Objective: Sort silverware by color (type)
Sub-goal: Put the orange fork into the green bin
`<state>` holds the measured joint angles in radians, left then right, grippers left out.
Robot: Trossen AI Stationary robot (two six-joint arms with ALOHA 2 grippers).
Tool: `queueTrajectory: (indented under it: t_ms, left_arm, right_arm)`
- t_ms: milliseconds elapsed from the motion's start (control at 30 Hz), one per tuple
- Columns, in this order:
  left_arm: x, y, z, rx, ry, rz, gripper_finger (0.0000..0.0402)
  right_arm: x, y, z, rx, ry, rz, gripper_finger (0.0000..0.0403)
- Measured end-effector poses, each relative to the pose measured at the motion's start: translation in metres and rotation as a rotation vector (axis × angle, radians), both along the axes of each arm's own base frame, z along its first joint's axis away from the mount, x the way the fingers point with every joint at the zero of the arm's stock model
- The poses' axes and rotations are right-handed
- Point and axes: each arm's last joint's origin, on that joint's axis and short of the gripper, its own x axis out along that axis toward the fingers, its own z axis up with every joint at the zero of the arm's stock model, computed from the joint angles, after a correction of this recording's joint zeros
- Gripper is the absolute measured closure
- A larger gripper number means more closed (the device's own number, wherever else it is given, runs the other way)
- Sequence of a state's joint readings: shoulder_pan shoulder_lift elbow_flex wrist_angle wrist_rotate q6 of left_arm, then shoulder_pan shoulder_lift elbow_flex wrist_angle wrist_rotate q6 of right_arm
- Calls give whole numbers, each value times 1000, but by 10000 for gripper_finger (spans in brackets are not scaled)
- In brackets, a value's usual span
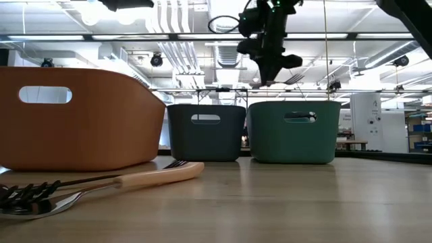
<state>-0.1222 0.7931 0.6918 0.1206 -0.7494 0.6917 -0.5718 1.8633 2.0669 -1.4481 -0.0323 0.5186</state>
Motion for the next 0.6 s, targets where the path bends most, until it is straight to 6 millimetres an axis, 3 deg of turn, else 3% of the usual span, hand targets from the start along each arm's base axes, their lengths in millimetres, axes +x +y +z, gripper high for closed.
queueTrajectory:
  t_ms: [600]
  left_arm:
    - [-12,43,11,130,13,189,366]
  right_arm:
    - [9,30,-39,180,108,-182,361]
